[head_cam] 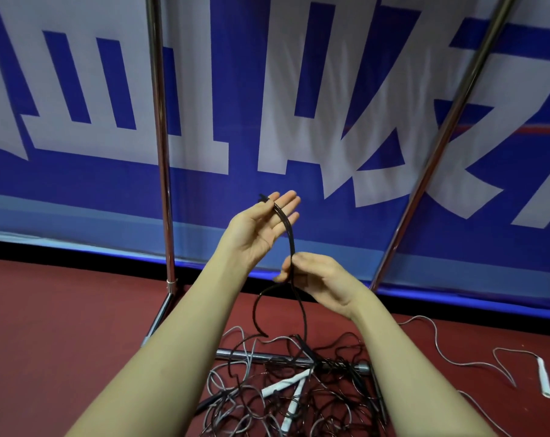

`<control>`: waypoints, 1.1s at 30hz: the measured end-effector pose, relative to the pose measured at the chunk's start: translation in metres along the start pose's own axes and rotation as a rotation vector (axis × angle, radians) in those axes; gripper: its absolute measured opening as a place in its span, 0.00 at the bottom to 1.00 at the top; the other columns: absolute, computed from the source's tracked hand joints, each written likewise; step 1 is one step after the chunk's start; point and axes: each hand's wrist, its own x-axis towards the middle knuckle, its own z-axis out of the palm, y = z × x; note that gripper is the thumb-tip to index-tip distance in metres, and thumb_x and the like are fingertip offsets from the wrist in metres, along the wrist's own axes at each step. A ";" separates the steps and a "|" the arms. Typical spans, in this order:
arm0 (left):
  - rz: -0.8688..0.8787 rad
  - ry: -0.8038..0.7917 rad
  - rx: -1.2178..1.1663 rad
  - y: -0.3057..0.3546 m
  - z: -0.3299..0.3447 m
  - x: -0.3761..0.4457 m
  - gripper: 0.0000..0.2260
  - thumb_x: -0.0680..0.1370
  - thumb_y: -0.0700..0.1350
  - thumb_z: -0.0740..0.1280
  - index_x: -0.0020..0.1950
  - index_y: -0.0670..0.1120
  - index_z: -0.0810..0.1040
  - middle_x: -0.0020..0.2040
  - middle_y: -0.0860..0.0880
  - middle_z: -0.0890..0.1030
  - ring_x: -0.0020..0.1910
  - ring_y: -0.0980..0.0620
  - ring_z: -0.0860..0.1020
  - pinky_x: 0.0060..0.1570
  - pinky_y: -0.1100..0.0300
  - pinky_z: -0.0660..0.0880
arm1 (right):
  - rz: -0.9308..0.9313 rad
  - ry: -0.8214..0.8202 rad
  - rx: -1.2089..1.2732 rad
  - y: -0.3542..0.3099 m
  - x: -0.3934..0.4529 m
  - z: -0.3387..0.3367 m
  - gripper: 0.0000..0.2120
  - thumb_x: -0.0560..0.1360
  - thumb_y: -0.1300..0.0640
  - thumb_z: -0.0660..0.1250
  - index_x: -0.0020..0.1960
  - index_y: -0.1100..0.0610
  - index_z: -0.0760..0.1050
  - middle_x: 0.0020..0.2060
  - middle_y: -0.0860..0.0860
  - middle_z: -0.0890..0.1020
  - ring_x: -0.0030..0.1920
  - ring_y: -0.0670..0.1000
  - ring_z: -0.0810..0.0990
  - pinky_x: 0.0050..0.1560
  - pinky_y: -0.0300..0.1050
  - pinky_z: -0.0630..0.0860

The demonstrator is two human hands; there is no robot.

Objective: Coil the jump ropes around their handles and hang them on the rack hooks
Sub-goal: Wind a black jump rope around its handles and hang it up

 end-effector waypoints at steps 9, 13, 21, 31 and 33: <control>-0.215 0.097 0.336 -0.013 -0.026 0.001 0.19 0.84 0.53 0.52 0.53 0.41 0.76 0.44 0.44 0.85 0.45 0.48 0.84 0.51 0.54 0.74 | -0.232 0.230 0.538 -0.016 0.003 0.001 0.06 0.75 0.59 0.59 0.45 0.61 0.71 0.25 0.47 0.67 0.22 0.44 0.61 0.24 0.35 0.60; -0.444 0.024 0.565 -0.027 -0.024 -0.004 0.27 0.82 0.60 0.49 0.54 0.39 0.76 0.45 0.42 0.84 0.45 0.45 0.83 0.52 0.53 0.74 | -0.363 0.346 0.676 -0.028 0.008 -0.001 0.11 0.82 0.59 0.53 0.46 0.60 0.71 0.26 0.47 0.67 0.23 0.44 0.61 0.25 0.35 0.61; -0.530 -0.260 0.816 -0.030 -0.019 -0.014 0.22 0.77 0.59 0.56 0.52 0.41 0.77 0.40 0.45 0.85 0.43 0.49 0.84 0.53 0.55 0.74 | -0.474 0.492 0.773 -0.030 0.014 -0.018 0.12 0.83 0.59 0.51 0.47 0.57 0.71 0.27 0.47 0.68 0.24 0.44 0.63 0.32 0.38 0.62; -0.258 -0.213 0.557 -0.021 -0.002 -0.017 0.07 0.80 0.35 0.59 0.52 0.37 0.77 0.31 0.51 0.81 0.31 0.57 0.80 0.42 0.55 0.81 | -0.238 0.468 0.728 -0.014 0.019 -0.023 0.16 0.83 0.50 0.53 0.55 0.60 0.75 0.43 0.53 0.80 0.42 0.50 0.80 0.44 0.45 0.77; -0.171 -0.111 0.339 -0.018 0.003 -0.013 0.13 0.81 0.36 0.58 0.45 0.39 0.81 0.33 0.49 0.82 0.33 0.56 0.82 0.40 0.55 0.82 | -0.117 0.400 0.599 -0.006 0.017 -0.019 0.20 0.83 0.47 0.52 0.57 0.61 0.74 0.48 0.55 0.81 0.44 0.51 0.82 0.43 0.44 0.79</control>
